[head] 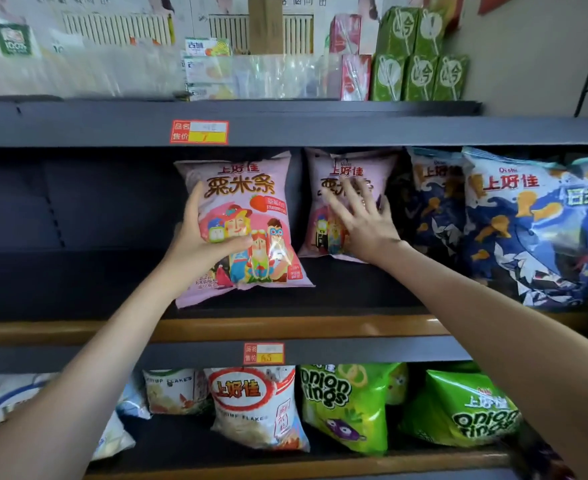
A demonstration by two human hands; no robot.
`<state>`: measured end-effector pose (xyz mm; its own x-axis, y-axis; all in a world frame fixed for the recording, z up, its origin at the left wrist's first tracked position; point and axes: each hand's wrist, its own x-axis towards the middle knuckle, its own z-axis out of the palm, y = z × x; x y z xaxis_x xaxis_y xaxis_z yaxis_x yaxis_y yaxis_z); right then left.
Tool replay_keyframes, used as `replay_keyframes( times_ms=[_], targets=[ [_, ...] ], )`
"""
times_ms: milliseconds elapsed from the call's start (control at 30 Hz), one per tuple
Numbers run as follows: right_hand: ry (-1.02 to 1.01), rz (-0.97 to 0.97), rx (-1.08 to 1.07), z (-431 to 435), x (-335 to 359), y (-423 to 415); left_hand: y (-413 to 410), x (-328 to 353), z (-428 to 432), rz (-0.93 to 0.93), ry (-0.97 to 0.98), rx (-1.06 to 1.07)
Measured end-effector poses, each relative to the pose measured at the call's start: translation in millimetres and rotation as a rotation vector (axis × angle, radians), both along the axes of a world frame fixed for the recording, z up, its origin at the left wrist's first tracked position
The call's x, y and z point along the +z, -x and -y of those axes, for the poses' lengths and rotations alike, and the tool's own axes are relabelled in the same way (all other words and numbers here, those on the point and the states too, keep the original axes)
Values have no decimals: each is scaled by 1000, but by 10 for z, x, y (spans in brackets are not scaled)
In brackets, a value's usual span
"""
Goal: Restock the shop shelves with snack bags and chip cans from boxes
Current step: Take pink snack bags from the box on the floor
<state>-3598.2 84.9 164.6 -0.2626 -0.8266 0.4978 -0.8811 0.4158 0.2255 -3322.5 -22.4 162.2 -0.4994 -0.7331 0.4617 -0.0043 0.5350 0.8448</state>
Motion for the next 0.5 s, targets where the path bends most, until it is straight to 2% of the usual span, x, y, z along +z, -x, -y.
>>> replay_keyframes(
  times_ms=[133,300,500],
  targets=[
    [-144,-109,-24,148,-37,127,183,23,13,70,149,129],
    [-202,-203,-58,74,-9,301,304,62,27,99,150,153],
    [-210,-209,-75,58,7,266,405,54,-3,107,127,151]
  ],
)
